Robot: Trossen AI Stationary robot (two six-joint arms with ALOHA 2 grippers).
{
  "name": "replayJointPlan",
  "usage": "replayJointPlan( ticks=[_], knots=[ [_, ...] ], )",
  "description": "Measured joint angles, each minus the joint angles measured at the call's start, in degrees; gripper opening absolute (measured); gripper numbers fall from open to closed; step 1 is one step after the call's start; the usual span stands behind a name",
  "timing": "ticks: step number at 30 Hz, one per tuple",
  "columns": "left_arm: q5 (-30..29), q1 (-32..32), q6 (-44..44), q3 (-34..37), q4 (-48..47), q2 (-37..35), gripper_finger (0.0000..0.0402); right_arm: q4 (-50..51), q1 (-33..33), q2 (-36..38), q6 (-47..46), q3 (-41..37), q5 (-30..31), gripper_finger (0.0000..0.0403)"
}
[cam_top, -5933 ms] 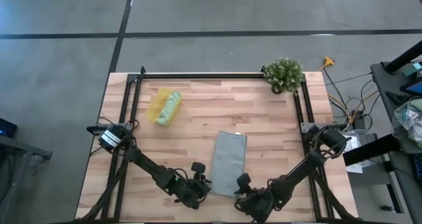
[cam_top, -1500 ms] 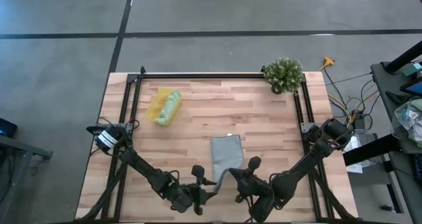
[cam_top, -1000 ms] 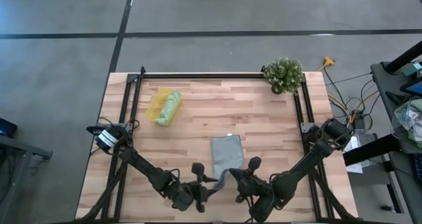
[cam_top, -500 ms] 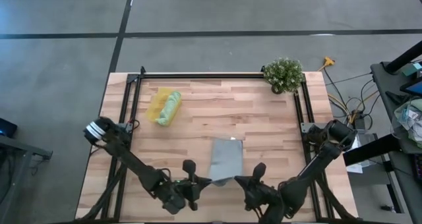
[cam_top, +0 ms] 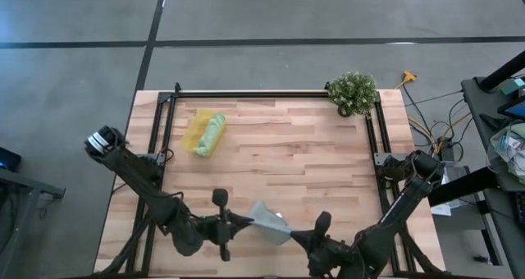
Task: Roll microfiber towels into tight, uniform cylinder then place into a basket
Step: Fold the gray towel
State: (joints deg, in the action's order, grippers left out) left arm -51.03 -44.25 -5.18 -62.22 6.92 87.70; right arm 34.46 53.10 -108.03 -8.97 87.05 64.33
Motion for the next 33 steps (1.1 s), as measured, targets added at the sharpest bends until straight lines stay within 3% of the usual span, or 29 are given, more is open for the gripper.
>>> replayJointPlan(
  ticks=[7, 22, 33],
  knots=[
    [1.03, 0.0, 0.12, 0.04, -0.62, 0.13, 0.0, 0.87, 0.09, 0.0, -0.04, 0.04, -0.25, 0.0017],
    [2.36, 0.33, 1.78, 0.09, -0.63, 2.47, 0.0, 0.6, -0.32, 0.0, -6.63, -1.79, -3.29, 0.0152],
    [2.36, 0.5, 1.8, 0.09, -0.55, 2.47, 0.0, -6.41, -2.51, -0.02, -7.09, -6.54, -6.54, 0.0162]
  ],
)
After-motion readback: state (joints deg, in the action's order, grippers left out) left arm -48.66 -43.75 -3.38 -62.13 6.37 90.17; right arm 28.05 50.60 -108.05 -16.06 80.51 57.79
